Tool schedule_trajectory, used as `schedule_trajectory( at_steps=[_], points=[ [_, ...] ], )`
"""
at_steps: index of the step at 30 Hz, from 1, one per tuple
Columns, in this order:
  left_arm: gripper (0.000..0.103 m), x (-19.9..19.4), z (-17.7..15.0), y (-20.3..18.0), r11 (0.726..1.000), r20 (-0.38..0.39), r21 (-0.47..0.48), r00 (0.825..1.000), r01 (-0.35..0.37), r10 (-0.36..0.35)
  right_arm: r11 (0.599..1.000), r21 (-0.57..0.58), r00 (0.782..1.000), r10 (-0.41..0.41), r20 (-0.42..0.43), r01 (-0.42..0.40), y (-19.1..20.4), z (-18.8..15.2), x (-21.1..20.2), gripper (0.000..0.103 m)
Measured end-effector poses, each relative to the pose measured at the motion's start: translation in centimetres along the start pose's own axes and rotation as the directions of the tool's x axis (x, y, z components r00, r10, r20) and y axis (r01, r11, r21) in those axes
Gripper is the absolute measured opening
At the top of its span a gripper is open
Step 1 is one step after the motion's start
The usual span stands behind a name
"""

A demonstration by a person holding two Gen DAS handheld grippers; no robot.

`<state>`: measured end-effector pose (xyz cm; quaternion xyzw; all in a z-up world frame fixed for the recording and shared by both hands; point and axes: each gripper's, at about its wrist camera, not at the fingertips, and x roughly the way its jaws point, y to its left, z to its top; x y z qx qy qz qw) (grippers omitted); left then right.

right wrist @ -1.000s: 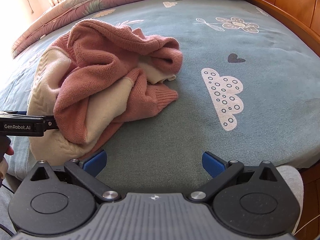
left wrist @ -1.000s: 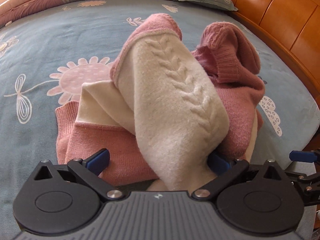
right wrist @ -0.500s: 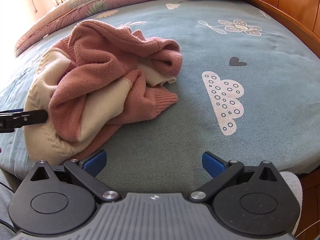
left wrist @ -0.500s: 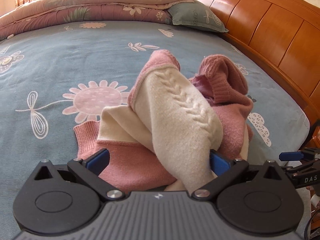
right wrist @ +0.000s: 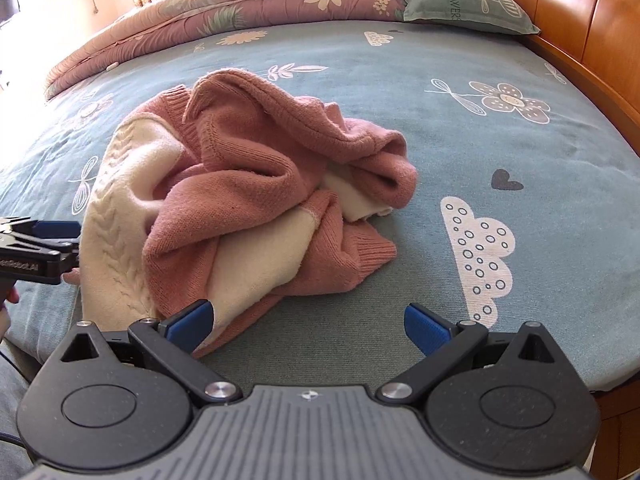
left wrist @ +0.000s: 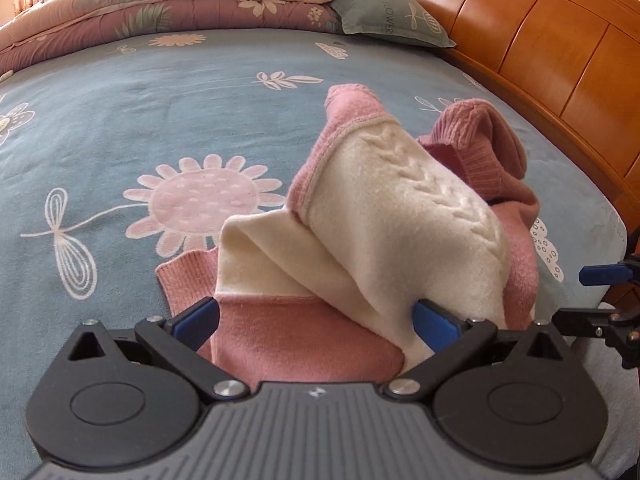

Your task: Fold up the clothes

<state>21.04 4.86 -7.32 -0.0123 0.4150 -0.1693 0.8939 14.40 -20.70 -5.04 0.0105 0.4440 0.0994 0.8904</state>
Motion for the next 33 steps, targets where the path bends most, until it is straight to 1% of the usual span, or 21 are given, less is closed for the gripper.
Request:
schedule_trajectory(
  at_steps=[3,7,8,12,15,18,21,23,25,26,27,30,33],
  points=[
    [0.103,1.8,2.6,0.7,1.000,0.038,-0.002,0.999,-0.015,0.015,1.000,-0.018,1.000,-0.006,-0.005,0.006,0.5,0.0,0.1,0.103],
    [0.103,3.9,6.0,2.5,0.997,0.048,-0.044,0.997,-0.058,0.060,1.000,-0.006,1.000,-0.018,-0.013,0.018,0.0,-0.3,0.1,0.103],
    [0.103,4.1,6.5,2.7,0.996,0.051,-0.043,0.996,-0.074,0.076,1.000,0.000,1.000,-0.021,-0.017,0.021,-0.1,-0.4,0.2,0.103],
    [0.103,4.0,7.3,2.6,0.994,0.035,-0.062,0.995,-0.090,0.093,1.000,0.017,1.000,-0.020,-0.023,0.020,-0.4,-0.6,0.0,0.103],
    [0.103,2.1,5.9,1.7,0.996,0.049,-0.033,0.995,-0.082,0.084,1.000,0.012,1.000,-0.016,-0.018,0.016,-0.3,-0.6,-0.2,0.103],
    [0.103,-0.1,4.0,1.8,0.993,0.050,-0.023,0.992,-0.116,0.117,1.000,0.011,1.000,-0.006,-0.011,0.006,-0.3,-0.6,-0.5,0.103],
    [0.102,-1.6,1.6,2.4,0.984,-0.009,-0.039,0.985,-0.172,0.172,1.000,0.011,1.000,0.002,-0.008,-0.002,-0.3,-0.8,-0.6,0.103],
    [0.102,-2.1,0.5,2.2,0.987,-0.039,-0.047,0.987,-0.155,0.153,1.000,0.010,1.000,0.005,-0.009,-0.005,-0.2,-0.9,-0.5,0.103],
    [0.102,-2.4,-0.1,1.6,0.993,-0.048,-0.070,0.995,-0.091,0.087,1.000,0.009,1.000,0.011,-0.014,-0.011,0.0,-1.1,-0.4,0.103],
    [0.102,-2.3,-0.1,1.0,0.996,-0.050,-0.082,0.998,-0.042,0.038,1.000,0.008,1.000,0.011,-0.015,-0.011,0.1,-1.1,-0.4,0.103],
    [0.102,-2.1,0.0,0.3,0.996,-0.047,-0.083,0.999,-0.011,0.007,1.000,0.005,1.000,0.011,-0.014,-0.011,0.2,-1.2,-0.5,0.103],
    [0.102,-1.5,0.9,-2.3,0.995,-0.021,-0.070,0.997,0.068,-0.070,1.000,-0.009,1.000,0.004,-0.003,-0.004,0.3,-1.4,-1.1,0.103],
    [0.102,-1.1,2.3,-5.1,0.990,0.010,-0.032,0.990,0.140,-0.140,1.000,-0.009,1.000,-0.021,0.002,0.021,-0.1,-1.7,-1.8,0.103]
  ],
)
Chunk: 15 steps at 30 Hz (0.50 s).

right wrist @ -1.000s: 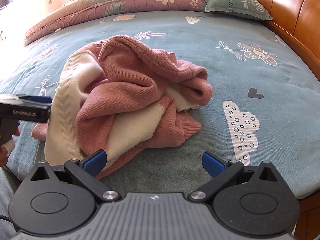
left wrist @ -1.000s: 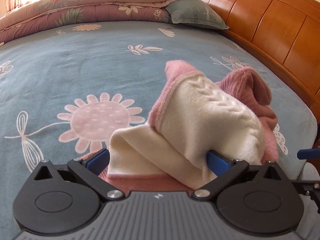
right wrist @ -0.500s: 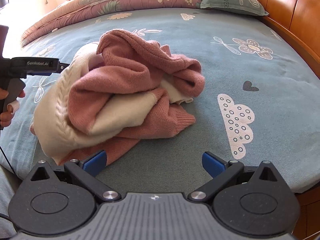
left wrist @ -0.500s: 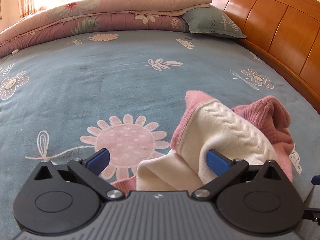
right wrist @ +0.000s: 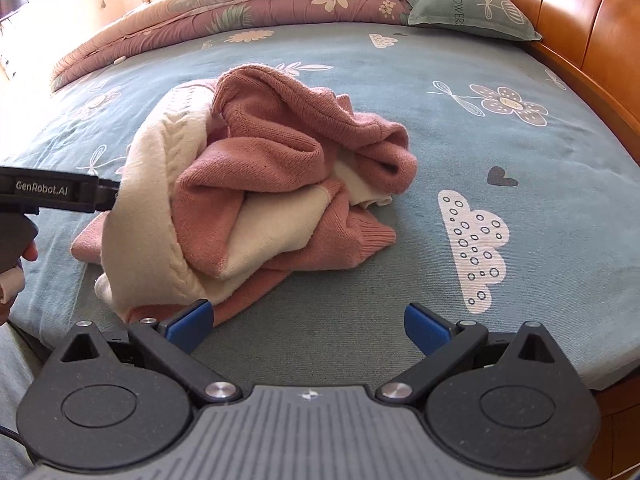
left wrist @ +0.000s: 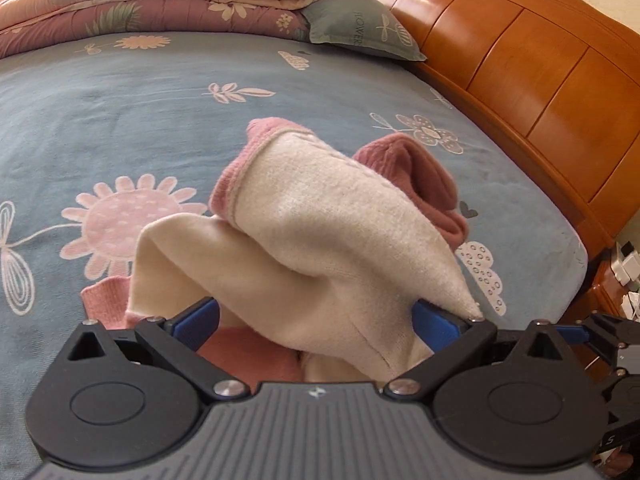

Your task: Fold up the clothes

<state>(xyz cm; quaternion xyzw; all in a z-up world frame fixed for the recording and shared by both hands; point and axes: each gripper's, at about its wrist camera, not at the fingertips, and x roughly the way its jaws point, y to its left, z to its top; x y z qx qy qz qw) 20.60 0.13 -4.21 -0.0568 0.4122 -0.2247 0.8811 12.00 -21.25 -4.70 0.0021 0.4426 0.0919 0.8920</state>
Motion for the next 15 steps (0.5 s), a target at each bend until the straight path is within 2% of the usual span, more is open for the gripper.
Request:
schedule_trajectory(
  at_steps=[2,7,10,15],
  points=[
    [0.102,0.5,0.8,-1.2,0.999,0.016,0.034,0.999,0.041,-0.042,1.000,0.022,1.000,-0.015,-0.010,0.015,-0.6,-0.3,-0.1,0.103],
    [0.102,1.2,1.5,-1.2,0.996,-0.014,0.033,0.997,0.079,-0.078,0.997,0.067,1.000,-0.022,-0.022,0.024,-1.7,-1.0,-0.4,0.103],
    [0.102,-0.2,1.1,0.6,0.998,-0.006,0.017,0.998,0.055,-0.055,0.998,0.067,1.000,-0.021,-0.015,0.021,-1.9,-1.1,-0.5,0.103],
    [0.102,-3.1,-0.2,4.9,0.998,0.014,-0.041,0.999,-0.042,0.043,0.997,0.071,1.000,0.001,-0.015,0.000,-1.8,-0.9,0.0,0.103]
  ],
)
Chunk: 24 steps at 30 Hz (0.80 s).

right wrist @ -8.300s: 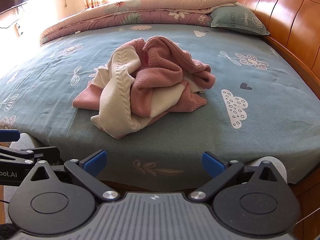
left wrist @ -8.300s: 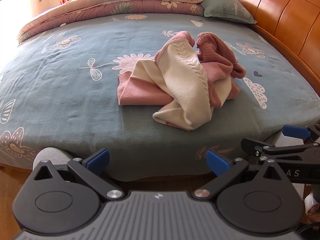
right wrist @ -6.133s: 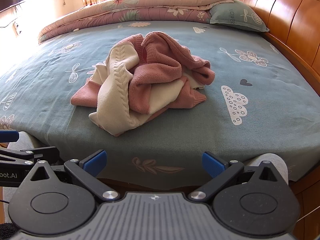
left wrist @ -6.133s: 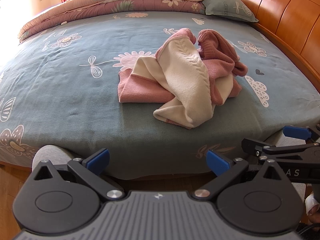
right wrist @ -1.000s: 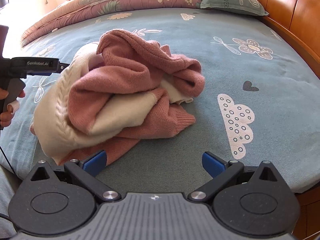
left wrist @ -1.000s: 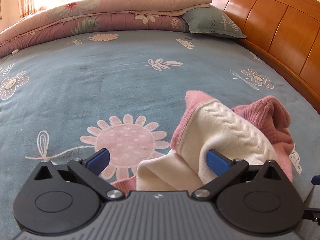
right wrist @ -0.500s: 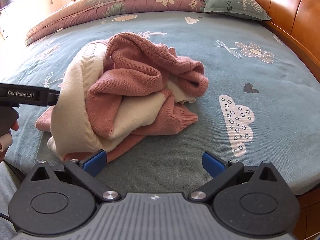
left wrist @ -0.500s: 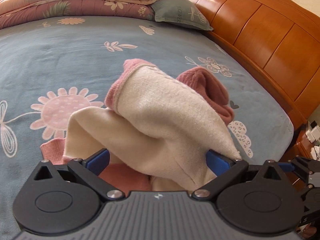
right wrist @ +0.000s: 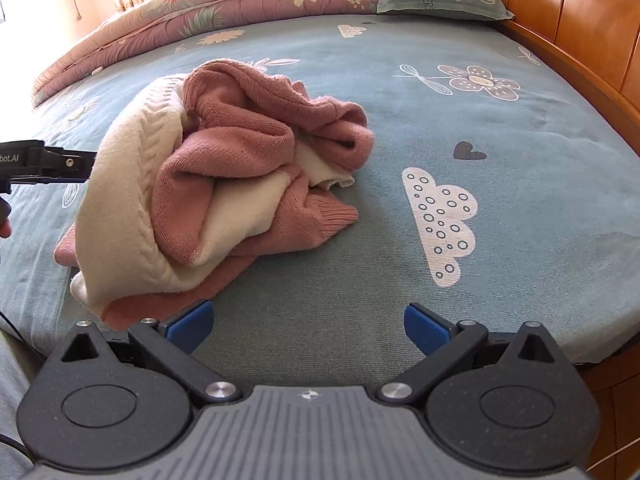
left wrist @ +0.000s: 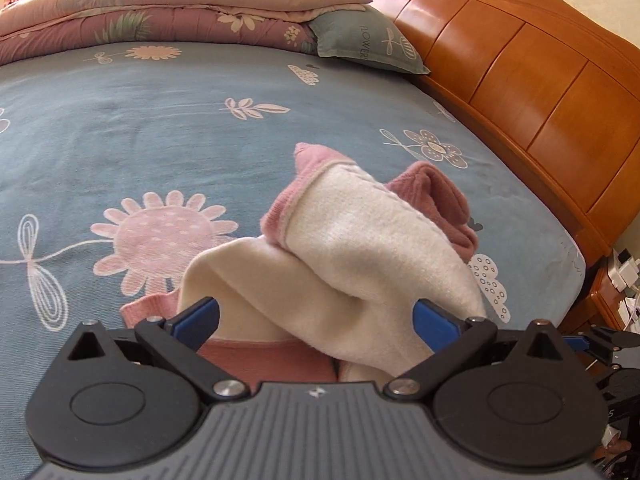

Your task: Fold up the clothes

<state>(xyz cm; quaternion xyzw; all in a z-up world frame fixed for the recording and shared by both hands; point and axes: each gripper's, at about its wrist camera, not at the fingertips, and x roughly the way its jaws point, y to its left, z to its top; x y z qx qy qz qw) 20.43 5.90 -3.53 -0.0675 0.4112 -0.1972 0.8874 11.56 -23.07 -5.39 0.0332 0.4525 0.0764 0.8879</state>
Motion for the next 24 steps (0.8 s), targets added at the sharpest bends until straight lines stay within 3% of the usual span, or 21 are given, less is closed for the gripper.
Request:
schedule_trajectory(
  at_steps=[4,9,14,16,19,21,24],
  points=[
    [0.102,0.0,-1.2,2.0,0.996,-0.039,-0.010,0.995,-0.090,0.090,1.000,-0.016,1.000,0.013,-0.010,-0.014,0.7,-0.1,0.2,0.103],
    [0.102,2.2,-2.7,-0.1,0.988,-0.075,0.123,0.992,-0.094,0.104,0.999,-0.037,1.000,0.008,-0.005,-0.008,1.3,0.1,0.0,0.103],
    [0.102,5.0,-3.2,-3.1,0.956,-0.052,0.277,0.992,-0.095,0.114,0.999,-0.037,1.000,-0.010,0.003,0.010,1.2,0.2,-0.5,0.103],
    [0.103,5.6,-2.9,-3.6,0.941,0.005,0.310,0.990,-0.133,0.139,0.999,-0.034,1.000,-0.020,0.008,0.020,1.0,0.2,-0.7,0.103],
    [0.103,5.3,-1.9,-2.2,0.949,0.069,0.235,0.977,-0.210,0.199,0.999,-0.022,0.999,-0.033,0.014,0.033,0.5,0.3,-1.0,0.103],
    [0.103,4.9,-1.2,-0.2,0.941,0.102,0.169,0.955,-0.293,0.279,0.999,-0.015,0.999,-0.038,0.018,0.038,0.2,0.3,-1.1,0.103],
    [0.103,4.3,-0.4,2.9,0.932,0.092,0.081,0.934,-0.353,0.346,0.999,-0.006,0.999,-0.041,0.019,0.041,-0.2,0.4,-1.0,0.103]
  ],
)
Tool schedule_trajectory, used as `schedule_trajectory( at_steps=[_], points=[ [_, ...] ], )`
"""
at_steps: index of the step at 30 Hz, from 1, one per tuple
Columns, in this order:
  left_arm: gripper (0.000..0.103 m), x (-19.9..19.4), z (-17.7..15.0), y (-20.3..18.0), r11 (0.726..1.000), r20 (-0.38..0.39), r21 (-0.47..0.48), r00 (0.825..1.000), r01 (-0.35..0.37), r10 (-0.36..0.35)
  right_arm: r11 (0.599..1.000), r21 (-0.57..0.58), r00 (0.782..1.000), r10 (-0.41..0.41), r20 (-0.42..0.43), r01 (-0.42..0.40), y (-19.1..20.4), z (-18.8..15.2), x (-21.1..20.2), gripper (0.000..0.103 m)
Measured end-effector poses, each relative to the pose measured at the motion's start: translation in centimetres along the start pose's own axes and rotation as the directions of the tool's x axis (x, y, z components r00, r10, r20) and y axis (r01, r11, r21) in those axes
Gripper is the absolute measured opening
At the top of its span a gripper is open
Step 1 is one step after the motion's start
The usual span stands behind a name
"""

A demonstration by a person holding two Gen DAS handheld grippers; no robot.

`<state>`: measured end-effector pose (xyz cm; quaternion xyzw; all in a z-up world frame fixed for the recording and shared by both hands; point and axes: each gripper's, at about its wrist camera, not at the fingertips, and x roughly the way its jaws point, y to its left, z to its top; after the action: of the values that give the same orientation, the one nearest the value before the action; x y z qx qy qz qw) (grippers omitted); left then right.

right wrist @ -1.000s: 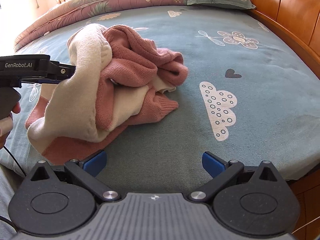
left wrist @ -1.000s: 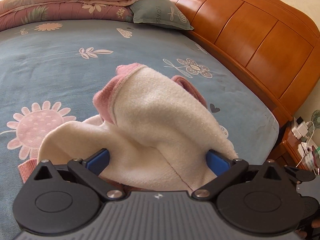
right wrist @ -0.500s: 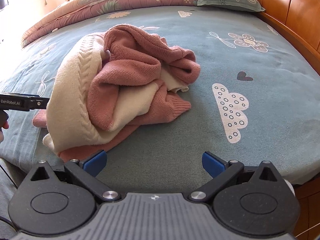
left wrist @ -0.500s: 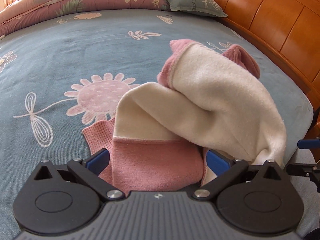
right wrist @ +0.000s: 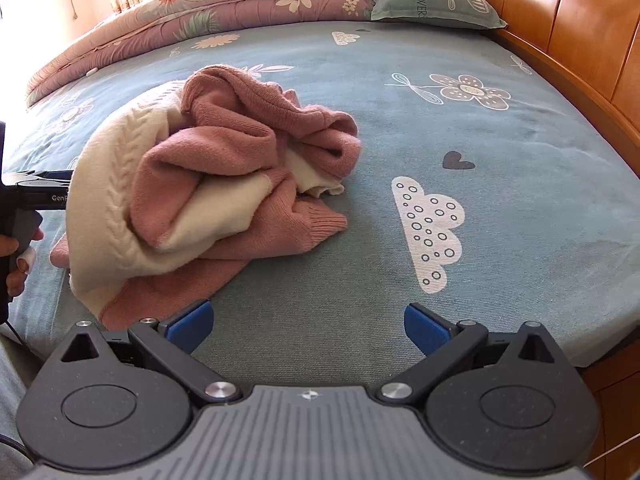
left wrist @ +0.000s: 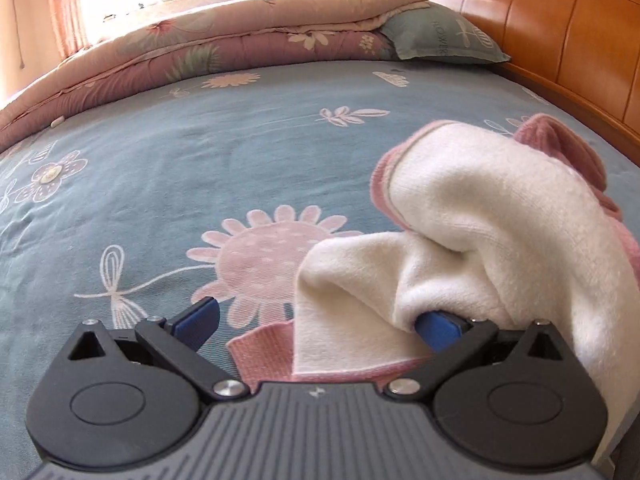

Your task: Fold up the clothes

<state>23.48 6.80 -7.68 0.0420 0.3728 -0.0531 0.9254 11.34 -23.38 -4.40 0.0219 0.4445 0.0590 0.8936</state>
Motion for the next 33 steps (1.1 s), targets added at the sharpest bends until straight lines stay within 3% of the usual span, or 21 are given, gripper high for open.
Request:
schedule_trajectory(
  at_steps=[3,5,9,13,16,20,27,31,33],
  points=[
    [0.102,0.3,0.1,2.7,0.989,-0.011,-0.044,0.990,-0.139,0.139,1.000,-0.004,1.000,0.007,0.001,-0.007,0.2,0.1,0.1,0.103],
    [0.101,0.1,0.1,4.8,0.964,-0.026,-0.087,0.968,-0.249,0.248,1.000,-0.013,1.000,0.013,0.000,-0.013,0.3,0.1,0.2,0.103],
    [0.102,-1.8,0.2,8.3,0.973,-0.036,-0.212,0.996,-0.086,0.081,1.000,-0.019,1.000,0.020,-0.009,-0.021,0.7,0.1,0.6,0.103],
    [0.102,-3.0,-0.4,5.6,0.995,-0.047,-0.087,0.997,0.050,-0.055,0.999,-0.024,0.999,0.033,-0.019,-0.034,1.3,0.2,1.0,0.103],
    [0.102,-3.3,-1.5,2.4,0.988,-0.078,0.058,0.987,0.142,-0.137,0.998,-0.048,0.999,0.041,-0.016,-0.042,1.9,0.1,0.9,0.103],
    [0.102,-2.1,-2.7,-0.6,0.980,-0.099,0.143,0.987,0.138,-0.124,0.999,-0.037,0.999,0.036,-0.025,-0.037,1.7,-0.1,1.0,0.103],
    [0.102,-1.9,-2.3,0.2,0.992,0.066,-0.035,0.991,0.121,-0.118,0.999,-0.030,1.000,0.021,-0.003,-0.021,1.1,-0.3,0.1,0.103],
    [0.102,-3.6,-2.9,1.3,0.995,0.217,-0.091,0.976,0.044,-0.024,1.000,-0.011,1.000,0.010,-0.004,-0.010,0.3,-0.4,0.2,0.103],
    [0.102,-3.2,-2.9,1.6,0.991,0.206,-0.107,0.977,0.085,-0.062,1.000,-0.003,1.000,0.011,-0.015,-0.011,0.2,-0.4,0.6,0.103]
  ],
)
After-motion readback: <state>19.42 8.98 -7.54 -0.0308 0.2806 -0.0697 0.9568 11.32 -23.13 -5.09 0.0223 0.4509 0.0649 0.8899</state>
